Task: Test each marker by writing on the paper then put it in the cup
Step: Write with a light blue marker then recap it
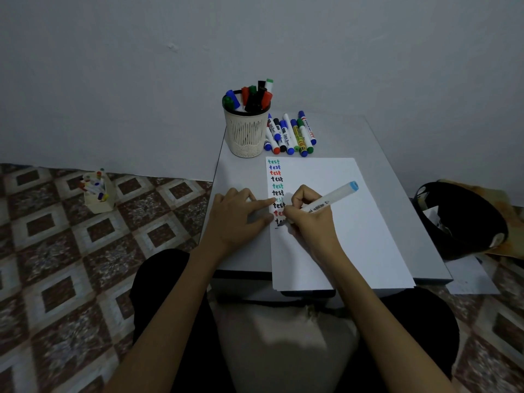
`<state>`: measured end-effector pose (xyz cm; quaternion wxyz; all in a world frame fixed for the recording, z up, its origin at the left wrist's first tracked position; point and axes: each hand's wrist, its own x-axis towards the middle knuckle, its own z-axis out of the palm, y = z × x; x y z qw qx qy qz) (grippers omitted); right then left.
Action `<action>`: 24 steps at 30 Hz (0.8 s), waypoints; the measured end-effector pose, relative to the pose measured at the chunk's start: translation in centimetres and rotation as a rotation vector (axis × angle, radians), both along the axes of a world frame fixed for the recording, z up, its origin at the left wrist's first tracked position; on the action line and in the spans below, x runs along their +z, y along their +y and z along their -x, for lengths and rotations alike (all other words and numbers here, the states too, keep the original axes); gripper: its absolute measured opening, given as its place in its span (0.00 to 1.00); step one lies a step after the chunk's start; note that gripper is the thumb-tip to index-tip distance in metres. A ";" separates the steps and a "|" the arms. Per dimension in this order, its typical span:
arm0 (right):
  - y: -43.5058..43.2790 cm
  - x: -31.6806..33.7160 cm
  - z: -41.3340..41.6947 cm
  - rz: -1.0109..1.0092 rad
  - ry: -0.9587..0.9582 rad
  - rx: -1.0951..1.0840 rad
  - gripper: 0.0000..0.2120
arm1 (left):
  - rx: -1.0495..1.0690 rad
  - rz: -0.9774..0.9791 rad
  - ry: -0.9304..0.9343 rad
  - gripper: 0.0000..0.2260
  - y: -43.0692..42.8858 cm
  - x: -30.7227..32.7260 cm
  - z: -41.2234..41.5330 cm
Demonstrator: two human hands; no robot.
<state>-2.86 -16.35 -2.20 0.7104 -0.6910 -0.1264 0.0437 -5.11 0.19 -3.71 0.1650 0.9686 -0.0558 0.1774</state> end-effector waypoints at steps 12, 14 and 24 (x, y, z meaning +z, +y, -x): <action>0.0 -0.3 -0.1 -0.001 -0.001 -0.019 0.10 | -0.002 -0.010 0.004 0.26 0.2 -0.2 -0.2; 0.1 -0.3 -0.1 0.013 -0.018 -0.021 0.10 | -0.003 -0.004 0.008 0.26 0.1 -0.2 -0.2; 0.1 -0.2 0.1 0.076 -0.041 -0.033 0.10 | 0.001 0.015 0.014 0.27 0.0 0.0 -0.1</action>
